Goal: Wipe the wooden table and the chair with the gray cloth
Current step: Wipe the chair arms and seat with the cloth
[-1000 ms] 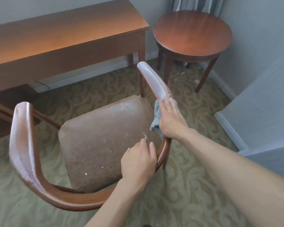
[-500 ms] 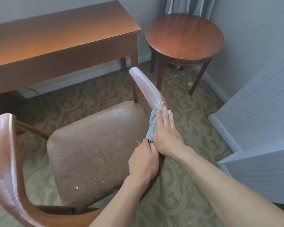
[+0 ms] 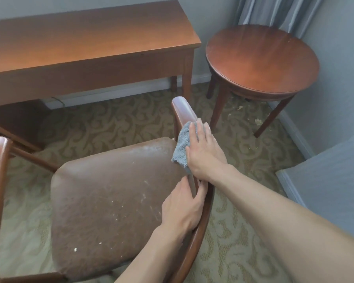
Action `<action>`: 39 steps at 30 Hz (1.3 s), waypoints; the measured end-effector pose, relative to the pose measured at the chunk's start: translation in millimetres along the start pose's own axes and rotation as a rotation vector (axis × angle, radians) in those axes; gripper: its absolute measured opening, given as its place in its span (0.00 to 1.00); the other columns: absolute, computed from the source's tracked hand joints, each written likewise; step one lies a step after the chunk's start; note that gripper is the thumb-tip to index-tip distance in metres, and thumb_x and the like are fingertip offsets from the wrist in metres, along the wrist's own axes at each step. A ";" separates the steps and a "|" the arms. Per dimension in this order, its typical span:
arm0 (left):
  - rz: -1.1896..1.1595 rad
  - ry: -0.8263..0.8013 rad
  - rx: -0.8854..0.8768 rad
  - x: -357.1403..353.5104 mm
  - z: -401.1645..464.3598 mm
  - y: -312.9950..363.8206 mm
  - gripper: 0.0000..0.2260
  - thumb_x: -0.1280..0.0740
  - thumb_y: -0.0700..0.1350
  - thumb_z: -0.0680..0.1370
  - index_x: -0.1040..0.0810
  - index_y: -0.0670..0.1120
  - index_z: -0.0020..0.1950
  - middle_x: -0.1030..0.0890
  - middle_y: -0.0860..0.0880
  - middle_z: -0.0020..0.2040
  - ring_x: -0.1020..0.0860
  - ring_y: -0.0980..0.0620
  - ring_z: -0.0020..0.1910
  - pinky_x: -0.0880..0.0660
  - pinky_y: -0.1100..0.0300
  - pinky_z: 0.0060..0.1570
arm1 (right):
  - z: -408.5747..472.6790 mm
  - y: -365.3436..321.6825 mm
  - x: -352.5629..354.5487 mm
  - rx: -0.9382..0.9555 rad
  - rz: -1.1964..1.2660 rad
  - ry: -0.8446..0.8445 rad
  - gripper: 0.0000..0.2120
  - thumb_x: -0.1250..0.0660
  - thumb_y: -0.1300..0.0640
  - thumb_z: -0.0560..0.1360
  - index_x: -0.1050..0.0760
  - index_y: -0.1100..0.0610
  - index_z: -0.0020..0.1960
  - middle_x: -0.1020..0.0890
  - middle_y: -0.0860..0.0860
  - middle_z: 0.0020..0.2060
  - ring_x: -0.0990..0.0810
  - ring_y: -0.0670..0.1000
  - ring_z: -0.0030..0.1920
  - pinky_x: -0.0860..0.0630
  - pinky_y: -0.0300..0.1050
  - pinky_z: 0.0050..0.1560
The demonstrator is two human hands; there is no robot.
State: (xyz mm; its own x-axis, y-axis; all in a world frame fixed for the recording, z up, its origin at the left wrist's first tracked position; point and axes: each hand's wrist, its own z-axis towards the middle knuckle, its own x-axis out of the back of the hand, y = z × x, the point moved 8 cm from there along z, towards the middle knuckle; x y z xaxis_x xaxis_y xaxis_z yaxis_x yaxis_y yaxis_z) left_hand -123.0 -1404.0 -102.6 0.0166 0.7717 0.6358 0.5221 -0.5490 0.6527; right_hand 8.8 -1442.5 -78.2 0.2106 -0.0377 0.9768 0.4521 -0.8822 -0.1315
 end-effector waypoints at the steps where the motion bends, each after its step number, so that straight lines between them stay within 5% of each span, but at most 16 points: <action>1: -0.008 0.006 0.006 -0.3 6.8 2.3 0.29 0.55 0.75 0.74 0.29 0.58 0.60 0.20 0.57 0.58 0.22 0.51 0.59 0.26 0.49 0.56 | 10.8 -0.6 0.7 0.020 -0.007 0.002 0.31 0.55 0.50 0.86 0.65 0.60 0.82 0.63 0.58 0.82 0.61 0.59 0.82 0.52 0.52 0.81; 11: -0.015 0.024 0.066 0.0 19.6 -2.1 0.40 0.54 0.76 0.74 0.44 0.56 0.80 0.33 0.57 0.76 0.34 0.55 0.74 0.38 0.52 0.71 | 129.4 -21.4 15.4 0.136 0.051 -0.018 0.36 0.44 0.53 0.83 0.61 0.60 0.82 0.57 0.59 0.82 0.55 0.60 0.82 0.45 0.51 0.79; 14: -0.005 0.022 0.076 -1.0 18.9 -2.7 0.40 0.54 0.76 0.73 0.45 0.56 0.81 0.32 0.57 0.75 0.34 0.55 0.73 0.39 0.52 0.72 | 151.4 -23.3 18.1 0.063 0.109 -0.018 0.35 0.34 0.54 0.79 0.47 0.56 0.80 0.41 0.57 0.76 0.38 0.58 0.74 0.30 0.51 0.56; 17: 0.019 0.021 0.072 -2.1 19.9 -3.5 0.41 0.55 0.76 0.74 0.46 0.56 0.81 0.32 0.57 0.75 0.33 0.54 0.73 0.40 0.52 0.72 | 156.9 -22.8 26.7 0.014 0.144 0.076 0.25 0.34 0.52 0.80 0.38 0.57 0.72 0.31 0.57 0.67 0.29 0.57 0.66 0.34 0.50 0.45; 24: 0.020 -0.043 -0.003 -3.9 20.1 8.8 0.32 0.56 0.70 0.79 0.51 0.59 0.81 0.31 0.55 0.75 0.33 0.53 0.73 0.43 0.43 0.73 | 127.4 13.6 22.5 -0.217 0.402 0.091 0.22 0.48 0.46 0.85 0.34 0.63 0.67 0.21 0.62 0.63 0.22 0.65 0.63 0.32 0.52 0.50; 30: 0.019 -0.047 -0.018 -1.2 18.4 14.9 0.27 0.54 0.66 0.81 0.48 0.61 0.80 0.28 0.52 0.73 0.29 0.47 0.71 0.36 0.40 0.69 | 67.6 48.8 2.4 -0.336 0.675 0.013 0.26 0.47 0.43 0.84 0.27 0.65 0.64 0.20 0.64 0.61 0.22 0.65 0.63 0.28 0.51 0.57; 35: 0.060 0.005 0.001 3.7 13.6 19.4 0.25 0.55 0.66 0.81 0.43 0.63 0.78 0.21 0.50 0.64 0.24 0.43 0.64 0.30 0.42 0.62 | 15.2 62.2 -18.8 -0.362 0.921 0.011 0.21 0.44 0.44 0.84 0.27 0.61 0.48 0.22 0.58 0.45 0.23 0.58 0.49 0.28 0.51 0.51; 39: 0.091 0.008 -0.015 6.4 10.0 22.6 0.20 0.54 0.65 0.80 0.35 0.61 0.68 0.18 0.50 0.55 0.21 0.41 0.56 0.27 0.43 0.55 | -27.7 63.1 -29.4 -0.404 1.013 0.033 0.24 0.46 0.46 0.85 0.22 0.65 0.52 0.18 0.58 0.47 0.21 0.58 0.50 0.28 0.49 0.51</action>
State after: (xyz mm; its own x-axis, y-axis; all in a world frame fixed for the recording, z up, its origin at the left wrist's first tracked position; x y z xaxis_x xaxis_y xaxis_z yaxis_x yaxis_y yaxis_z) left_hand -102.6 -1408.2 -87.9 0.0567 0.7155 0.6963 0.5060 -0.6218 0.5978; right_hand 7.2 -1510.0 -110.5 0.2990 -0.8410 0.4509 -0.2375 -0.5233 -0.8184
